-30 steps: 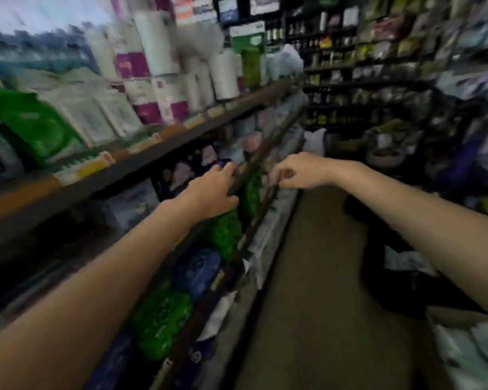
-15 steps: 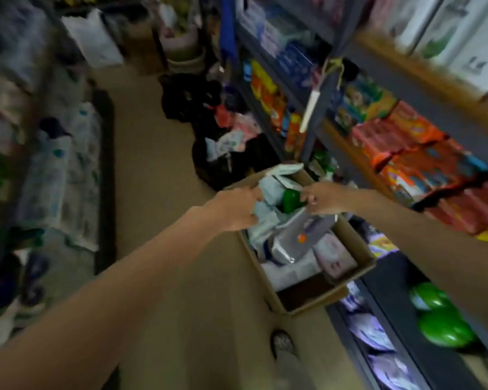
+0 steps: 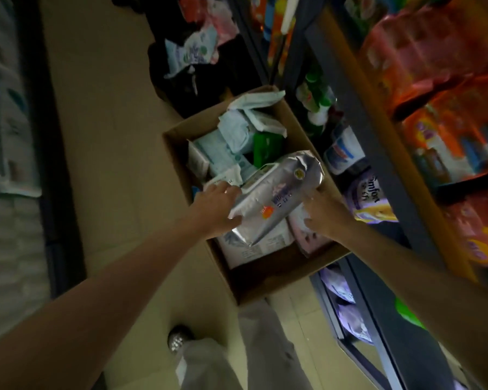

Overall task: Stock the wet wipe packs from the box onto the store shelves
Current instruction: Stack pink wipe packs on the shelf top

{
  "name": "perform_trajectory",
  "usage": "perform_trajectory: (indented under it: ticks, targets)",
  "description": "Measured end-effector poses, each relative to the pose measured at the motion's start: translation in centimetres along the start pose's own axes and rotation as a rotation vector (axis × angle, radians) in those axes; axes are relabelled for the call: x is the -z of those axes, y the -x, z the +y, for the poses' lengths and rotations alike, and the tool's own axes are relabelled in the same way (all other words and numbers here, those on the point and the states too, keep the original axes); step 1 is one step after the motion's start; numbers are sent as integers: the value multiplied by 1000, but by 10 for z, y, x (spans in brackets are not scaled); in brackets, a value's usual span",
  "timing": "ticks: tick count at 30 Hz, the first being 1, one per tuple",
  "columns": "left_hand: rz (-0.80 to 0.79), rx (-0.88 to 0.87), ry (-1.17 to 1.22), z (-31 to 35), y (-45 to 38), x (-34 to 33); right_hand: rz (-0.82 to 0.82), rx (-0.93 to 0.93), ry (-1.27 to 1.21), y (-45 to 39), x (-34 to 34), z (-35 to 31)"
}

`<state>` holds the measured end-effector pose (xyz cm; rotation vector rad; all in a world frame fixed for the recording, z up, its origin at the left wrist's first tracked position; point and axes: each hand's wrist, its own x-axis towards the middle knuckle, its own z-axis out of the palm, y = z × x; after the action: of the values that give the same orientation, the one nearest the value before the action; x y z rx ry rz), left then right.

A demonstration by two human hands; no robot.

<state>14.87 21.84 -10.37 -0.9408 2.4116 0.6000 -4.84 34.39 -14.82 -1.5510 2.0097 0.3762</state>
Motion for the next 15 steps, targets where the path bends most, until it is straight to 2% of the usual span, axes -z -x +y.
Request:
perform_trajectory:
  ticks: [3, 7, 11, 15]
  targets:
    - [-27, 19, -11, 8, -11, -13, 195, 161, -19, -4, 3, -12]
    - [33, 167, 35, -4, -31, -20, 299, 240, -118, -42, 29, -41]
    - [122, 256, -8, -39, -41, -24, 132, 279, -31, -108, 43, -77]
    - [260, 307, 56, -75, -47, -28, -108, 52, -49, -169, 39, -110]
